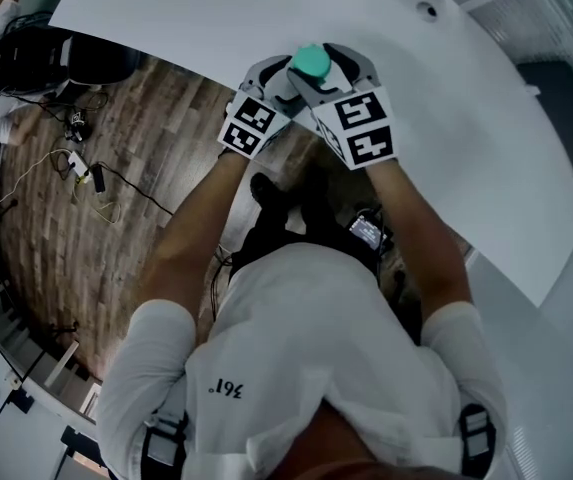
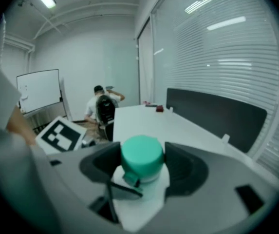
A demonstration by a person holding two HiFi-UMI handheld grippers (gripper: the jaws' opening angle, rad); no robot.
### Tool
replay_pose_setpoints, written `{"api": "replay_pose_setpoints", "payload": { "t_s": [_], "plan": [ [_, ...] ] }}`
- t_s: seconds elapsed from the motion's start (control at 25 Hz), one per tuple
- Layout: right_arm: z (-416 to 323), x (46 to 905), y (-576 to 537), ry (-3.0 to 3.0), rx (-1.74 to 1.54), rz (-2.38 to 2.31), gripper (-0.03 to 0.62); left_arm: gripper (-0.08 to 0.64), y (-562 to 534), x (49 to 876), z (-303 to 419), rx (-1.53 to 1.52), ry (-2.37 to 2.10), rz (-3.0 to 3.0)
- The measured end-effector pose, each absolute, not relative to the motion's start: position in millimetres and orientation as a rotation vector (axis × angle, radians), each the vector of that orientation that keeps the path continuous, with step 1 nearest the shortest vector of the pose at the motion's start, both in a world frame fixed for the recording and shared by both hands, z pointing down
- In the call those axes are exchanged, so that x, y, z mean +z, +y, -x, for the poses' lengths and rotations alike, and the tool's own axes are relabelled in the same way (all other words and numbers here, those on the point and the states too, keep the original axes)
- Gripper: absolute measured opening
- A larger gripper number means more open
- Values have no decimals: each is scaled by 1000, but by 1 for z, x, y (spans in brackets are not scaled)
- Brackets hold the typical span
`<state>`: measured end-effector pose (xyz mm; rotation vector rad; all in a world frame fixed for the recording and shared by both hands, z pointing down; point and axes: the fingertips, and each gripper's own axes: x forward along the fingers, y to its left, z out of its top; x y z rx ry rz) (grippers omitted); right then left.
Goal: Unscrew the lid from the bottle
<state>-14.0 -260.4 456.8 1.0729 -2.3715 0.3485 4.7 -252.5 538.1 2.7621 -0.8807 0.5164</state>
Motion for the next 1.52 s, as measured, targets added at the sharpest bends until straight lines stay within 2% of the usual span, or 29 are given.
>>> {"api": "replay_pose_setpoints", "payload": {
  "t_s": [0.32, 1.08, 1.52],
  "plan": [
    [17, 456, -262, -2301, 392, -1275, 287, 331, -260, 544, -10, 440, -1051, -2603],
    [20, 458, -258, -2401, 253, -761, 287, 328, -253, 545, -17, 637, -455, -2798],
    [18, 458, -259, -2359, 307, -1012, 287, 330, -251, 549, -4, 528, -944, -2681]
  ]
}}
